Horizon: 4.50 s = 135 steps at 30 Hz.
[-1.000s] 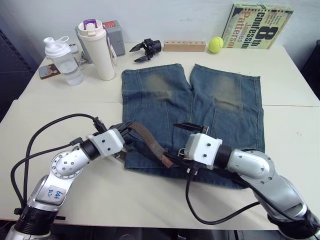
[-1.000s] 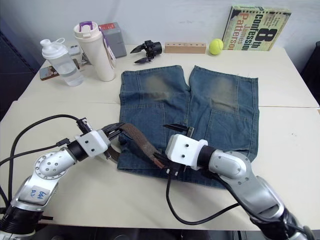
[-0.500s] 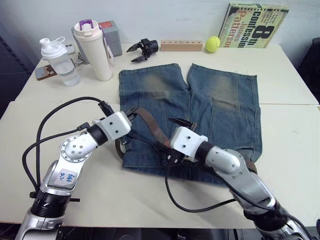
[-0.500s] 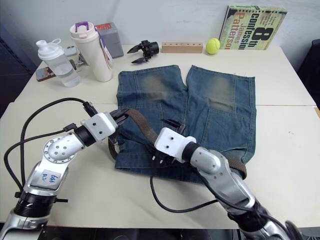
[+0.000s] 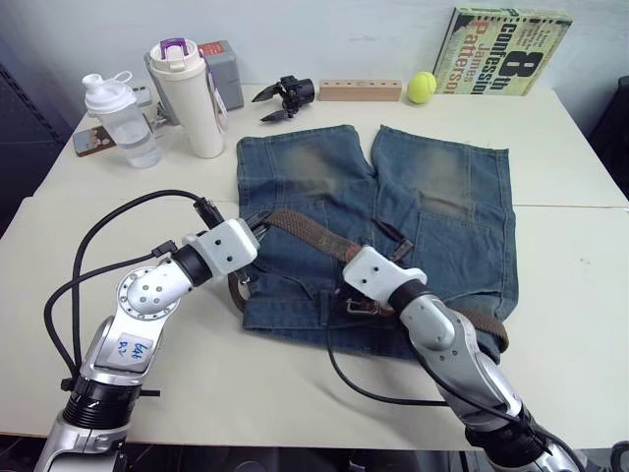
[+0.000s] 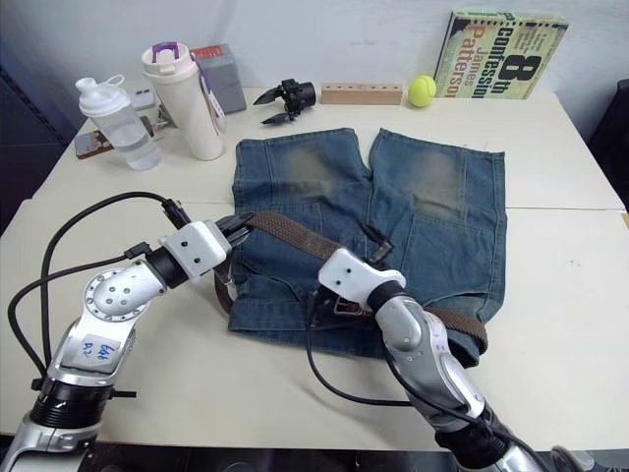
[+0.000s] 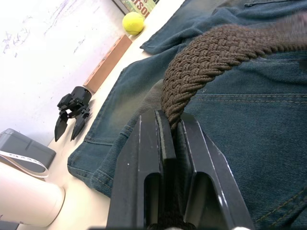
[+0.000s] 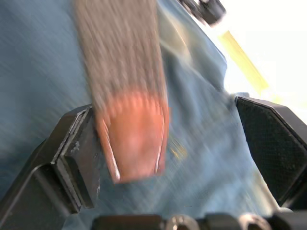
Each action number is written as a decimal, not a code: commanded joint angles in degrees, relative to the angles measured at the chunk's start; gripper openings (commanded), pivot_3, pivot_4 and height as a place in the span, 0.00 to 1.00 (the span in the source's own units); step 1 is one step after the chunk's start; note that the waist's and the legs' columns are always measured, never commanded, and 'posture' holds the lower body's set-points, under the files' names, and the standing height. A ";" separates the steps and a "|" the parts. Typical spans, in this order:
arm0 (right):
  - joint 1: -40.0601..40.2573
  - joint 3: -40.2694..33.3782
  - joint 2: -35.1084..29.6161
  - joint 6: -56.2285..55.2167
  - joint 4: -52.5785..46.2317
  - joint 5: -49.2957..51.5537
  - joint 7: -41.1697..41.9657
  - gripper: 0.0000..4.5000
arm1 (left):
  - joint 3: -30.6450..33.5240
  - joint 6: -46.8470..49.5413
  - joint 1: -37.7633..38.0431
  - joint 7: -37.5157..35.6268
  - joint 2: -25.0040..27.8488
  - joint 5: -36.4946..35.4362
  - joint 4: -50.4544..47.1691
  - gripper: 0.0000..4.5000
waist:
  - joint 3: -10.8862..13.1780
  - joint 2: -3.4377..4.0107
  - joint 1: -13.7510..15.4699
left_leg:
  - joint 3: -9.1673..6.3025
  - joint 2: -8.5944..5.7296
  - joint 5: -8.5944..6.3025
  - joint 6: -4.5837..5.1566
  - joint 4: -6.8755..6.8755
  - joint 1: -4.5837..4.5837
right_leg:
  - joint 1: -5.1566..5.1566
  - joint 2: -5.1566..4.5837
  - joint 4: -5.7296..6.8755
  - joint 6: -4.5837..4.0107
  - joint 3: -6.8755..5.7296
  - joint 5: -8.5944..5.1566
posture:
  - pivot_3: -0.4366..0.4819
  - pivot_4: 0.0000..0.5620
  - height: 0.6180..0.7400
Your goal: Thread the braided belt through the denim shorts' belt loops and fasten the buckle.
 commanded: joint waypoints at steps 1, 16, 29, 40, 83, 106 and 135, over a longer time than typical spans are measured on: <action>1.93 -0.27 -0.43 -6.28 -1.26 -3.93 -3.20 1.00 | 1.65 -1.05 -0.64 0.13 -0.35 -0.50 -1.68 0.01 | 0.00 0.00 -0.02 | 0.01 0.00 0.00 0.00 0.00 0.00 | -0.01 0.00 0.01 0.00 0.01 0.00 | 0.48 0.27 0.32; 6.85 -1.45 -2.23 -20.24 -1.38 -11.63 -3.91 0.48 | 1.54 -1.15 -0.68 -0.05 -0.46 0.93 -0.94 0.00 | -0.01 -0.01 -0.06 | 0.02 0.00 0.00 0.00 0.05 0.00 | -0.03 0.00 0.11 0.00 0.03 0.00 | 0.48 0.27 0.32; 6.20 -3.31 -4.77 -26.65 -0.10 -13.60 0.47 0.00 | 3.08 0.69 0.23 -1.90 -1.81 -3.58 -1.46 0.26 | -0.02 -0.03 0.00 | 0.01 0.01 0.00 0.00 0.10 0.00 | -0.03 -0.01 0.14 -0.01 0.02 0.00 | 0.48 0.27 0.32; -0.20 -5.45 -9.94 -35.78 11.31 -15.05 -0.33 0.00 | 23.41 50.49 4.00 -7.83 4.46 -66.12 -10.79 0.54 | -0.02 -0.04 -1.20 | -0.54 0.08 0.12 -0.01 0.16 0.06 | 0.06 -0.02 0.23 -0.04 0.07 -0.02 | 0.48 0.27 0.32; -1.13 -8.22 -7.45 -38.57 9.87 -19.89 0.50 0.00 | 11.19 36.76 6.97 74.44 -36.52 -116.55 -10.08 0.54 | -0.18 -0.29 0.52 | -0.68 -0.07 0.01 0.26 1.49 -0.92 | -0.02 -0.01 0.65 -0.02 -0.04 -0.02 | 0.48 0.27 0.32; 0.11 -9.76 -5.37 -37.11 7.14 -15.64 2.48 0.00 | 14.07 39.34 5.39 72.37 -37.68 -116.55 -7.58 0.02 | -0.18 -0.29 0.60 | -0.68 -0.06 0.01 0.26 1.48 -0.92 | -0.02 0.00 0.62 -0.02 -0.05 -0.03 | 0.48 0.27 0.32; 0.46 -9.89 -4.97 -37.49 6.86 -16.21 3.05 0.57 | 16.03 40.80 4.16 65.29 -34.87 -116.55 -6.77 0.00 | -0.18 -0.29 0.60 | -0.70 -0.06 0.01 0.25 1.40 -0.92 | -0.02 0.00 0.55 -0.02 -0.06 -0.03 | 0.48 0.27 0.32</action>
